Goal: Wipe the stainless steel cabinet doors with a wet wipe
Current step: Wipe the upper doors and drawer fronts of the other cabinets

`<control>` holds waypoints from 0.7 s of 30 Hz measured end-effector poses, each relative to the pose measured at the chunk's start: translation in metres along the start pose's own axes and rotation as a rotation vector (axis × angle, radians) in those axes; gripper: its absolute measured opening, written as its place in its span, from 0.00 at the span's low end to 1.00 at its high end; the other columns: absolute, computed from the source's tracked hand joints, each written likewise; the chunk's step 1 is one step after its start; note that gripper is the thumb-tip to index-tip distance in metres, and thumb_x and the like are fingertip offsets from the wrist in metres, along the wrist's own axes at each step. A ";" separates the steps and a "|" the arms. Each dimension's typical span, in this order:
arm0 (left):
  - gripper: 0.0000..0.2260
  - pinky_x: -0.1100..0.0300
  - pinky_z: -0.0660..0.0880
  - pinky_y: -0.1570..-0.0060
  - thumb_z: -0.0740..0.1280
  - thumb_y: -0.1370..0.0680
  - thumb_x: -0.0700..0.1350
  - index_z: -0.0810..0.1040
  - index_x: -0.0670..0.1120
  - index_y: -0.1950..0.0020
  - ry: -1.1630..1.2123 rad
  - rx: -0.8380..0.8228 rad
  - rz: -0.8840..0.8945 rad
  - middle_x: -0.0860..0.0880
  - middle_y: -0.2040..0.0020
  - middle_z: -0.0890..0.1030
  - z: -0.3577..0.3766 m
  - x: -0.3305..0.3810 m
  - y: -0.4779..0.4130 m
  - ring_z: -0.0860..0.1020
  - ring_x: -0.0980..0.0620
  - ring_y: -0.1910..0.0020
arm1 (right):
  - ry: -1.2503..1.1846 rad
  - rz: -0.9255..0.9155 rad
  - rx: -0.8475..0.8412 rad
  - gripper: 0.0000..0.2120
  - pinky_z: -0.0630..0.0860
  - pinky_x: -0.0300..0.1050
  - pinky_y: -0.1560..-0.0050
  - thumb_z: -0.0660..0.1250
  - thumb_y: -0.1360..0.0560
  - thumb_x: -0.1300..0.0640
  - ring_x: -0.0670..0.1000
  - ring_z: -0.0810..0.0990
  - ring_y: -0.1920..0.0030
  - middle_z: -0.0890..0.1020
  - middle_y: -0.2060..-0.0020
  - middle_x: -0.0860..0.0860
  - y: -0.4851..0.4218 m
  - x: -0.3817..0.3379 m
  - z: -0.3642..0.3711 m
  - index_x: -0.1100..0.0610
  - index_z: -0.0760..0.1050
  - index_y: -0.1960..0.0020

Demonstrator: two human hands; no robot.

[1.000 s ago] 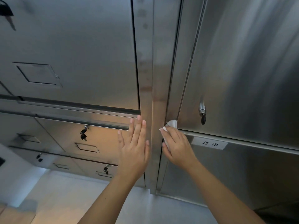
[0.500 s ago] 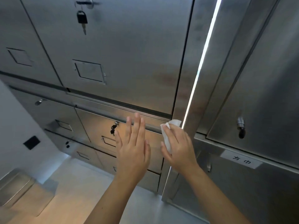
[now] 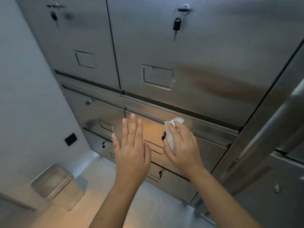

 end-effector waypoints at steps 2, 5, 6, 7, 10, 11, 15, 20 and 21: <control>0.24 0.36 0.49 0.35 0.51 0.22 0.47 0.62 0.40 0.27 -0.014 -0.001 0.001 0.43 0.26 0.59 -0.009 -0.024 -0.003 0.56 0.40 0.27 | -0.012 -0.011 -0.007 0.23 0.75 0.47 0.53 0.59 0.27 0.53 0.51 0.71 0.47 0.78 0.47 0.59 -0.008 -0.021 0.016 0.65 0.74 0.38; 0.24 0.36 0.52 0.36 0.52 0.23 0.46 0.65 0.39 0.28 -0.060 0.009 0.012 0.42 0.27 0.62 -0.020 -0.055 -0.005 0.59 0.39 0.28 | -0.017 -0.026 -0.004 0.23 0.72 0.44 0.50 0.59 0.27 0.53 0.51 0.72 0.46 0.78 0.46 0.59 -0.020 -0.048 0.036 0.65 0.74 0.38; 0.24 0.36 0.52 0.37 0.52 0.23 0.46 0.66 0.39 0.29 -0.081 0.014 0.018 0.42 0.28 0.63 -0.023 -0.066 -0.006 0.60 0.39 0.29 | -0.030 -0.025 0.001 0.23 0.70 0.42 0.49 0.59 0.27 0.53 0.51 0.71 0.45 0.77 0.46 0.59 -0.023 -0.056 0.042 0.65 0.73 0.38; 0.24 0.37 0.53 0.37 0.53 0.23 0.46 0.66 0.39 0.29 -0.100 0.018 0.023 0.42 0.28 0.64 -0.025 -0.076 -0.006 0.61 0.39 0.29 | -0.044 -0.023 0.005 0.23 0.68 0.41 0.48 0.59 0.27 0.53 0.51 0.71 0.45 0.77 0.46 0.59 -0.027 -0.064 0.048 0.65 0.73 0.38; 0.23 0.37 0.58 0.36 0.53 0.24 0.45 0.68 0.39 0.30 -0.126 0.028 0.015 0.41 0.29 0.67 -0.028 -0.102 -0.009 0.64 0.40 0.30 | -0.059 -0.029 -0.006 0.23 0.68 0.39 0.48 0.58 0.27 0.52 0.51 0.71 0.46 0.78 0.46 0.59 -0.038 -0.086 0.064 0.65 0.74 0.38; 0.23 0.37 0.61 0.37 0.54 0.24 0.45 0.69 0.39 0.31 -0.130 0.029 0.006 0.41 0.30 0.68 -0.029 -0.109 -0.010 0.65 0.40 0.30 | -0.058 -0.038 -0.012 0.23 0.69 0.39 0.48 0.58 0.27 0.52 0.50 0.71 0.46 0.78 0.46 0.59 -0.042 -0.092 0.070 0.65 0.74 0.38; 0.23 0.38 0.66 0.39 0.54 0.24 0.46 0.71 0.39 0.32 -0.134 0.014 -0.030 0.41 0.31 0.70 -0.025 -0.139 -0.022 0.69 0.41 0.33 | -0.083 -0.069 -0.031 0.23 0.74 0.44 0.52 0.58 0.27 0.52 0.54 0.76 0.47 0.78 0.46 0.61 -0.061 -0.108 0.096 0.66 0.74 0.38; 0.21 0.39 0.65 0.39 0.58 0.25 0.45 0.72 0.40 0.33 -0.122 0.022 -0.051 0.41 0.34 0.73 -0.011 -0.177 -0.051 0.71 0.41 0.34 | -0.082 -0.089 -0.023 0.23 0.69 0.40 0.50 0.58 0.26 0.52 0.50 0.71 0.46 0.78 0.46 0.60 -0.089 -0.113 0.141 0.65 0.73 0.37; 0.21 0.39 0.65 0.39 0.61 0.26 0.44 0.73 0.39 0.34 -0.121 0.031 -0.047 0.41 0.34 0.74 -0.007 -0.184 -0.061 0.72 0.41 0.35 | -0.088 -0.089 -0.021 0.23 0.69 0.40 0.49 0.58 0.26 0.52 0.50 0.71 0.46 0.77 0.46 0.60 -0.097 -0.113 0.151 0.65 0.73 0.37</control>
Point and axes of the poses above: each hand's wrist, its own y-axis away from the middle knuckle, its own z-axis out of the palm, x = y × z, the point moved 5 cm from there along -y, towards the middle knuckle
